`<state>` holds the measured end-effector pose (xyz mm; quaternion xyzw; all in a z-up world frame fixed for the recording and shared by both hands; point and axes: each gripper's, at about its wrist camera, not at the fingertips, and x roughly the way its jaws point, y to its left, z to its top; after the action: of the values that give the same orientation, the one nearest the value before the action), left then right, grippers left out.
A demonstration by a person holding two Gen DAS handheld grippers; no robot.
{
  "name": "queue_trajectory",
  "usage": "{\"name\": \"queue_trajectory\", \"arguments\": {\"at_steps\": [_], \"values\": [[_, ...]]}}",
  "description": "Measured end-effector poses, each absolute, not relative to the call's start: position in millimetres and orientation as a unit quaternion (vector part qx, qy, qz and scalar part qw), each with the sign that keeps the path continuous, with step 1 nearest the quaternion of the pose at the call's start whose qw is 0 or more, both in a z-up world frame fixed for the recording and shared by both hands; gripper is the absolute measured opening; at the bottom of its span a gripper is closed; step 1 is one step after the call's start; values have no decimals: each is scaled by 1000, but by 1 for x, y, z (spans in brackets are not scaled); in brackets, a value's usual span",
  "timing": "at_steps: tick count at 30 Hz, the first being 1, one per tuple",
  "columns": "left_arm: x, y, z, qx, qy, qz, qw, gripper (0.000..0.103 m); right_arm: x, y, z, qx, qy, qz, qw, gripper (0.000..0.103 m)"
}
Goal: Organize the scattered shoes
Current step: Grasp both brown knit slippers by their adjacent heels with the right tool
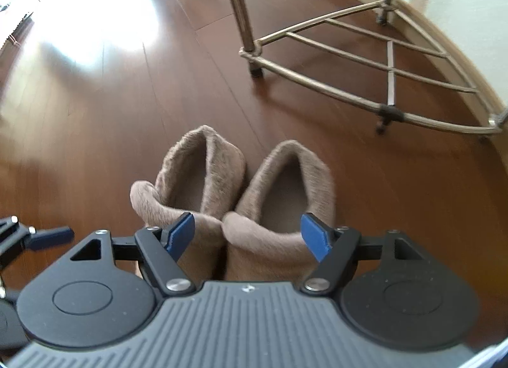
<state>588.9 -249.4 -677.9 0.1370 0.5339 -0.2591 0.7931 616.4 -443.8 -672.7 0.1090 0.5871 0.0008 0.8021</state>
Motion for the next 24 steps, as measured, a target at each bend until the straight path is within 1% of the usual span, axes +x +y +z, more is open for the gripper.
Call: {"name": "queue_trajectory", "arguments": {"at_steps": [1, 3, 5, 8, 13, 14, 16, 17, 18, 19, 20, 22, 24], "values": [[589, -249, -680, 136, 534, -259, 793, 65, 623, -441, -684, 117, 588, 6, 800, 72], [588, -248, -685, 133, 534, -258, 794, 65, 631, -438, -698, 122, 592, 12, 797, 76], [588, -247, -689, 129, 536, -258, 794, 65, 638, -434, -713, 124, 598, 9, 792, 82], [588, -245, -696, 126, 538, -259, 792, 65, 645, -430, -735, 125, 609, 4, 783, 85], [589, -244, -706, 129, 538, -265, 790, 65, 660, -421, -766, 119, 633, -14, 765, 85], [590, -244, -708, 129, 538, -265, 790, 65, 663, -419, -774, 118, 641, -20, 758, 88], [590, -243, -711, 128, 539, -264, 789, 65, 664, -419, -783, 136, 646, -26, 751, 88], [591, -243, -713, 128, 540, -264, 789, 65, 664, -421, -788, 148, 652, -32, 743, 84], [591, -244, -714, 127, 541, -264, 788, 65, 663, -423, -792, 159, 655, -43, 738, 76], [591, -244, -715, 126, 542, -264, 788, 65, 662, -425, -795, 168, 658, -45, 733, 46], [591, -244, -716, 126, 542, -264, 788, 65, 662, -427, -798, 183, 663, -47, 724, 36], [591, -244, -717, 126, 543, -265, 787, 65, 663, -425, -795, 178, 663, -59, 724, 33], [591, -243, -717, 126, 542, -266, 787, 65, 662, -423, -794, 183, 660, -76, 724, 34]]}}
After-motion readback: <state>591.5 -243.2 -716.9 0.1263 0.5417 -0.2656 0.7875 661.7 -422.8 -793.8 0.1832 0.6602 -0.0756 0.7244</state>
